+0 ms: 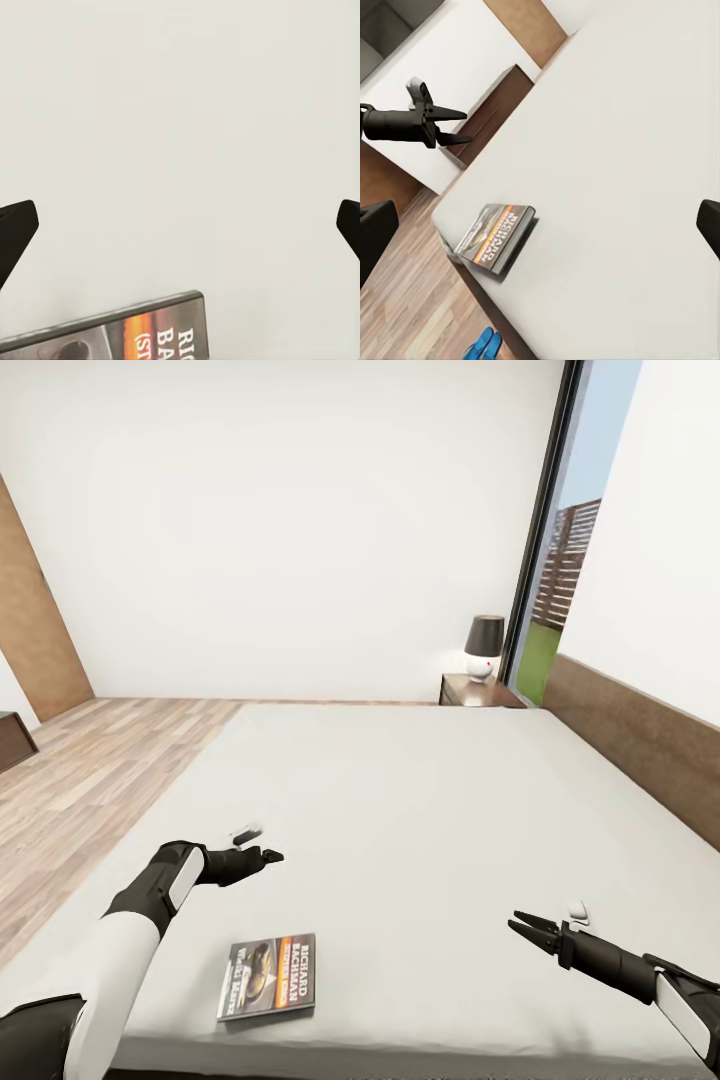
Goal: In the bedroom, move the book from the bed onto either nightstand, and place the two sandals side by side next to the bed.
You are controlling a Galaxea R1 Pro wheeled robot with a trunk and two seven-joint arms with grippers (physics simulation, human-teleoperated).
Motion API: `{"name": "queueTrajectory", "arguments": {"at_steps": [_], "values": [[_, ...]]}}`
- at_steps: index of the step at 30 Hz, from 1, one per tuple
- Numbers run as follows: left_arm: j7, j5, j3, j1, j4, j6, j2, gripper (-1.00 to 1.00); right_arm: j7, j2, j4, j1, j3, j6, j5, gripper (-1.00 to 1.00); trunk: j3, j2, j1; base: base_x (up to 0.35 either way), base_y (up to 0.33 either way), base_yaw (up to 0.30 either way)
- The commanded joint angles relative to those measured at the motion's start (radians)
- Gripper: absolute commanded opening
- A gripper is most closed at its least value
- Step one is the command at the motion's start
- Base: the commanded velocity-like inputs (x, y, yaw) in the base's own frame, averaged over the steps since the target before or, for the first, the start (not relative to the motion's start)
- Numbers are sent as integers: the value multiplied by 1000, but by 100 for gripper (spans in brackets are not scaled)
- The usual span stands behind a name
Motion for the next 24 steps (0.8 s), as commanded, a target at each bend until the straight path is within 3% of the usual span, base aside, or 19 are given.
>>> {"name": "queueTrajectory", "arguments": {"at_steps": [1,24], "values": [[-2,2,4,-1,-1,7,0,100,1,-1,0,-1,6,11,-10,100,-4,-8,4,0,0,0],[-1,0,3,-1,18,7,-2,100,1,0,0,-1,7,11,-10,100,-76,-169,92,0,0,0]]}}
